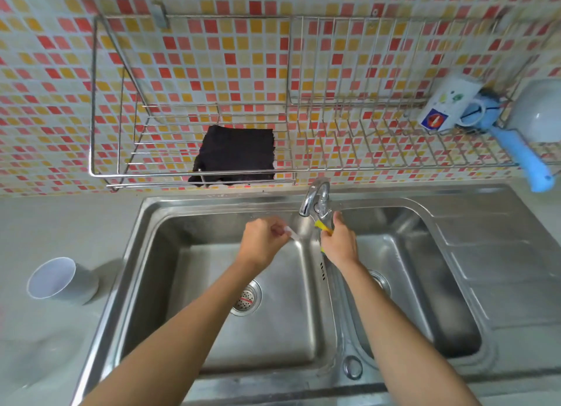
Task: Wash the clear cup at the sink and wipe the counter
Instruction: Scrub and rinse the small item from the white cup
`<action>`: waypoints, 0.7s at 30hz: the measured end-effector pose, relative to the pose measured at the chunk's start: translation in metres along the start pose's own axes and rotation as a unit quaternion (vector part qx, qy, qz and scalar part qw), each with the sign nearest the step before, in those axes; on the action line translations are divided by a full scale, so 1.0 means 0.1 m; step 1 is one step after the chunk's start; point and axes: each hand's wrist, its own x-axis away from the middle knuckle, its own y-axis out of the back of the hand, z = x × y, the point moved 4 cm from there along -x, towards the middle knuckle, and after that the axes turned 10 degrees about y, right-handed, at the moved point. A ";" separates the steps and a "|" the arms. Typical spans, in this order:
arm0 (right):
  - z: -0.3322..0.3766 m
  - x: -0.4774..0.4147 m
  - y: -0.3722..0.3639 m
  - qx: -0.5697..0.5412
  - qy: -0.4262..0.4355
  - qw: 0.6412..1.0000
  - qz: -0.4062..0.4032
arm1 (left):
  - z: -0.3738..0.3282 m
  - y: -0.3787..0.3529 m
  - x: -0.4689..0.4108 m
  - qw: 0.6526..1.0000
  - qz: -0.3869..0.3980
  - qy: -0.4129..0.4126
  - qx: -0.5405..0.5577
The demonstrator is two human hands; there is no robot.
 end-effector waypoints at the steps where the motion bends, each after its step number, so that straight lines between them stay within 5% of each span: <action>1: 0.00 -0.04 -0.01 0.011 0.007 1.000 0.014 | -0.04 -0.04 -0.01 1.000 0.005 -0.004 0.000; 8: 0.06 -0.09 -0.14 0.048 0.093 0.993 0.060 | -0.13 -0.12 -0.08 1.000 0.006 -0.011 0.005; 21: -0.03 -0.06 -0.05 -0.014 0.100 0.994 0.039 | -0.22 -0.20 -0.04 0.999 0.000 -0.043 -0.030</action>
